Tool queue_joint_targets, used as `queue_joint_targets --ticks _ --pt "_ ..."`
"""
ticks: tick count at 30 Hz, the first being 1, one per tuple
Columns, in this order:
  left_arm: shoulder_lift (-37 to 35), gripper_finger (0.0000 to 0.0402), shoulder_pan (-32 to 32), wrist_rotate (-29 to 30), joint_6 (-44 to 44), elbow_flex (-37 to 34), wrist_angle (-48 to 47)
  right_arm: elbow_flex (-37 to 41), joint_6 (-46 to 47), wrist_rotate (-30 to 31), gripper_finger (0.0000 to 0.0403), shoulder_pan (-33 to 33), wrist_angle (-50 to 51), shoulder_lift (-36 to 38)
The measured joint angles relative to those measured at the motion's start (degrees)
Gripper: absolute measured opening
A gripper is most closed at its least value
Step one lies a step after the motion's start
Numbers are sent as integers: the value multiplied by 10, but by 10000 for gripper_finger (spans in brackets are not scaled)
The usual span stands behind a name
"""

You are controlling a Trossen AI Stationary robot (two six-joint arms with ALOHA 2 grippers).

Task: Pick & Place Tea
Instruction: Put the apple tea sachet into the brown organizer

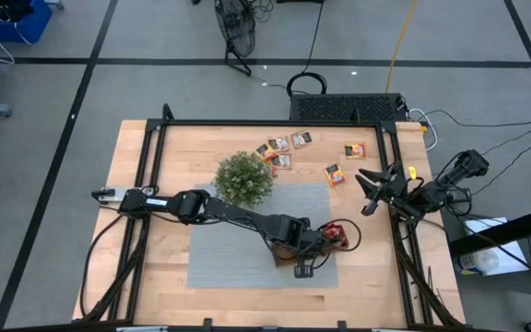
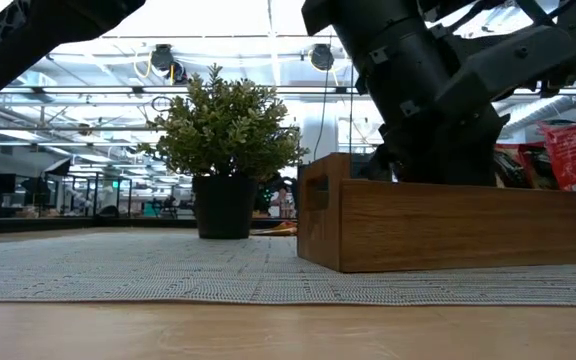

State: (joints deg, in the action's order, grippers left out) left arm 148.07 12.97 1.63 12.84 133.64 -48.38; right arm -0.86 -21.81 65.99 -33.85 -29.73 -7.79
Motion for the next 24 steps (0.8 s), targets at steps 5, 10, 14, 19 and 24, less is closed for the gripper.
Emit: queue_joint_targets --ticks 5,10,14,19,24 --pt "0 4 2 21 0 8 -17 0 0 0 78 0 0 0" --pt "-1 2 3 44 2 8 -37 0 0 0 78 0 0 0" --pt "-1 8 3 56 4 9 -44 0 0 0 78 0 0 0" --pt "-4 3 7 78 -1 9 -51 0 0 0 78 0 0 0" --pt "-18 11 10 111 -1 8 -60 0 0 0 78 0 0 0"
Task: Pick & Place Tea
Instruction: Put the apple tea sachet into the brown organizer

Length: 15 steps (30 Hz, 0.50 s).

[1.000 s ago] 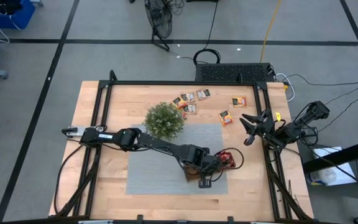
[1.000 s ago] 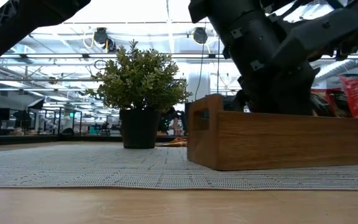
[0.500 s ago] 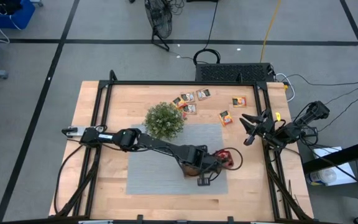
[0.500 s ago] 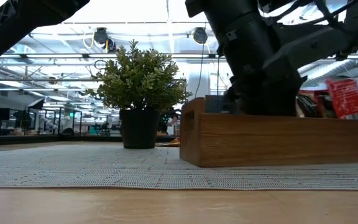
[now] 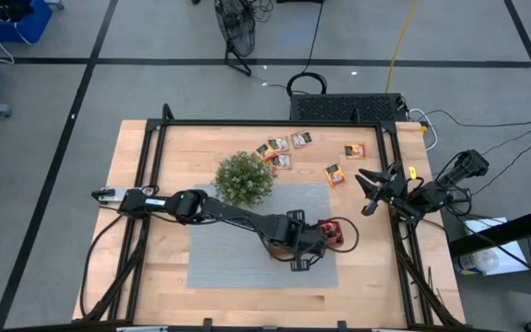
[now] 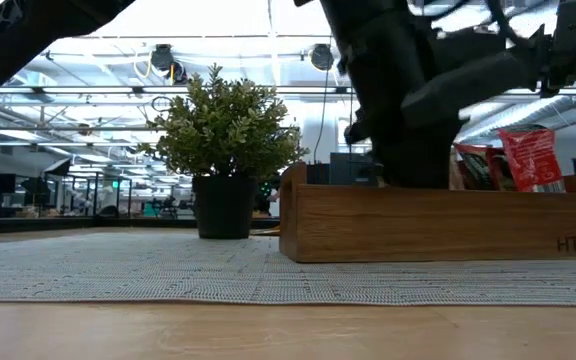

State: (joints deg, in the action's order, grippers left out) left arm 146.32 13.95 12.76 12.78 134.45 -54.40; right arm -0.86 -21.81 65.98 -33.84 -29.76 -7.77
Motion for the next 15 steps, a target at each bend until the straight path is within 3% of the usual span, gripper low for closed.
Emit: queue_joint_targets --ticks 6,10,15 --pt "-9 10 0 7 2 0 7 0 0 0 78 0 0 0" --pt "-8 22 0 -31 7 0 9 0 0 0 78 0 0 0" --pt "-8 5 1 -56 15 0 13 0 0 0 78 0 0 0"
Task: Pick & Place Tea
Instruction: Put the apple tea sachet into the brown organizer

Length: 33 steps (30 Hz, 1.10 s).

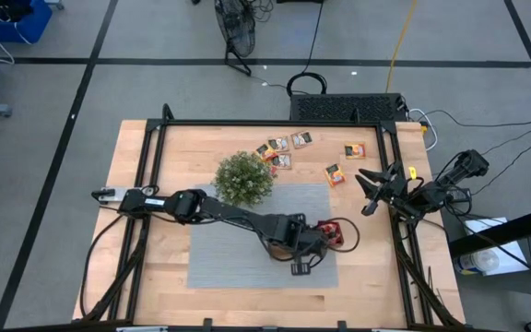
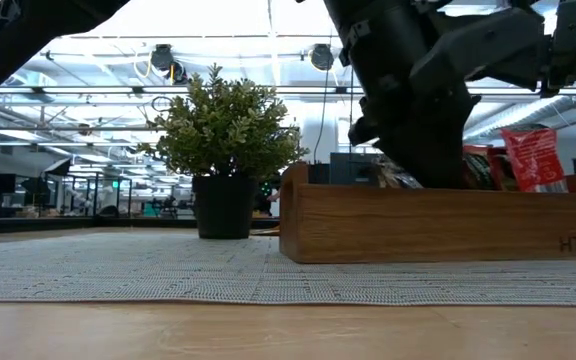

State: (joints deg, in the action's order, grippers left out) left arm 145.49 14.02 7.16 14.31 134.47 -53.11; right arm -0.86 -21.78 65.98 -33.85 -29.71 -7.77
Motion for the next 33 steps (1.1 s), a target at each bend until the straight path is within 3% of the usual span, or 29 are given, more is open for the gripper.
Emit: queue_joint_targets --ticks 7,11,20,28,33 --pt "0 19 0 -62 2 0 26 0 0 0 78 0 0 0" --pt "0 6 1 -90 -5 0 45 0 0 0 78 0 0 0" --pt "-13 39 2 -85 -26 0 44 0 0 0 78 0 0 0" --pt "-85 46 12 10 -66 1 38 0 0 0 78 0 0 0" --pt "-139 46 26 119 -92 2 11 0 0 0 78 0 0 0"
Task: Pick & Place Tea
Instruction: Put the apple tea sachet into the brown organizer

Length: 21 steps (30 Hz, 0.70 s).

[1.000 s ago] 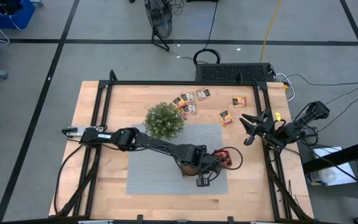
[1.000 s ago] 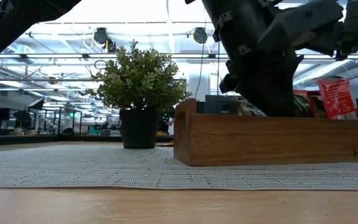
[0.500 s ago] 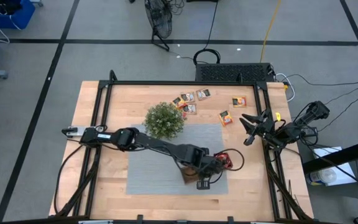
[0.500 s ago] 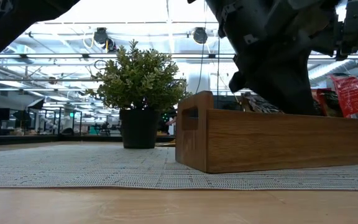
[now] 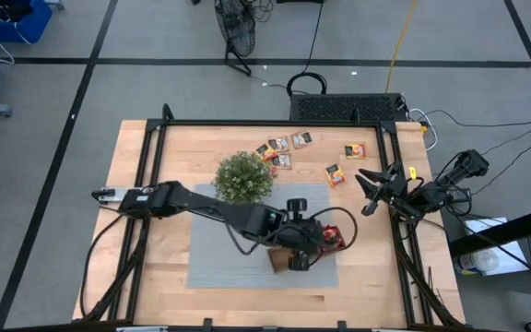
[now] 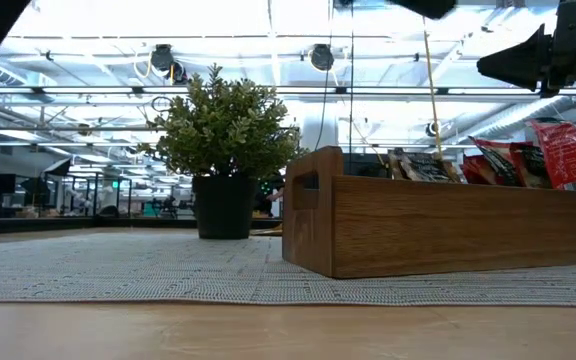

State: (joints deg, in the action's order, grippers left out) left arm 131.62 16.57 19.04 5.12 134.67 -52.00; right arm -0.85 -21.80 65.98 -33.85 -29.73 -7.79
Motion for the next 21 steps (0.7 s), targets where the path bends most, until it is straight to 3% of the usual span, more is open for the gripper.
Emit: queue_joint_targets --ticks 3,8,10,16,21 --pt "-15 46 7 44 -8 0 -20 0 0 0 78 0 0 0" --pt "-17 47 3 42 -36 -5 0 0 -1 0 78 0 0 0" --pt "-17 47 -7 13 -42 -29 51 0 0 0 78 0 0 0" --pt "-13 47 -35 -152 -87 -134 273 0 0 0 78 0 0 0" --pt "-44 47 -59 -183 -80 -224 356 0 0 0 78 0 0 0"
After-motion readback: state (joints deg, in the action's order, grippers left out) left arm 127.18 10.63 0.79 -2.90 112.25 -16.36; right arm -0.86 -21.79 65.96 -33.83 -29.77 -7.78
